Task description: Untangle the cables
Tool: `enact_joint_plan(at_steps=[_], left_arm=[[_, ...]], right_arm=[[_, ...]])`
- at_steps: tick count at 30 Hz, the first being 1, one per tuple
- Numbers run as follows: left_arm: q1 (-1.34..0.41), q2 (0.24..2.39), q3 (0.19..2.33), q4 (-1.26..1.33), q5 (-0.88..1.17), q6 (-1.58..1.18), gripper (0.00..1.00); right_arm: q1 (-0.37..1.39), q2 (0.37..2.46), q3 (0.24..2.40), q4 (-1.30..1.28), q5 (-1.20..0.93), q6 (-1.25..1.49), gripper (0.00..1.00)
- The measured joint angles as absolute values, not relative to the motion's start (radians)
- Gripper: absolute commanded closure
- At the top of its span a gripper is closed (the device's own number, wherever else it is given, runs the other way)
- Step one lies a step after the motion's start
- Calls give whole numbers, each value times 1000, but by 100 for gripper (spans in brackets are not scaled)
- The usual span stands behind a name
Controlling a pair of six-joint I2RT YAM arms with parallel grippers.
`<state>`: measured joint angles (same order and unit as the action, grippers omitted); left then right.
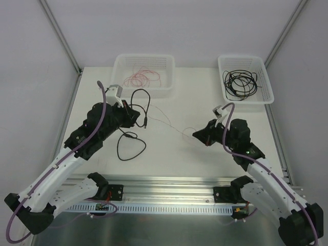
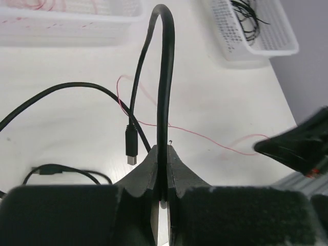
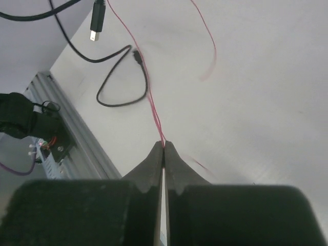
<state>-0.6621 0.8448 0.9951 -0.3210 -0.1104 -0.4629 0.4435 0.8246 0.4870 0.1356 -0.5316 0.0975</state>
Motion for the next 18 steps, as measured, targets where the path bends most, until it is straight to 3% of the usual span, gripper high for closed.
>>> enact_joint_plan(at_steps=[9, 18], left_arm=[[-448, 903, 852, -360, -171, -567, 100], [-312, 1034, 756, -366, -187, -627, 100]], right_arm=[[288, 597, 789, -411, -385, -2, 99], [281, 559, 1119, -654, -273, -43, 99]])
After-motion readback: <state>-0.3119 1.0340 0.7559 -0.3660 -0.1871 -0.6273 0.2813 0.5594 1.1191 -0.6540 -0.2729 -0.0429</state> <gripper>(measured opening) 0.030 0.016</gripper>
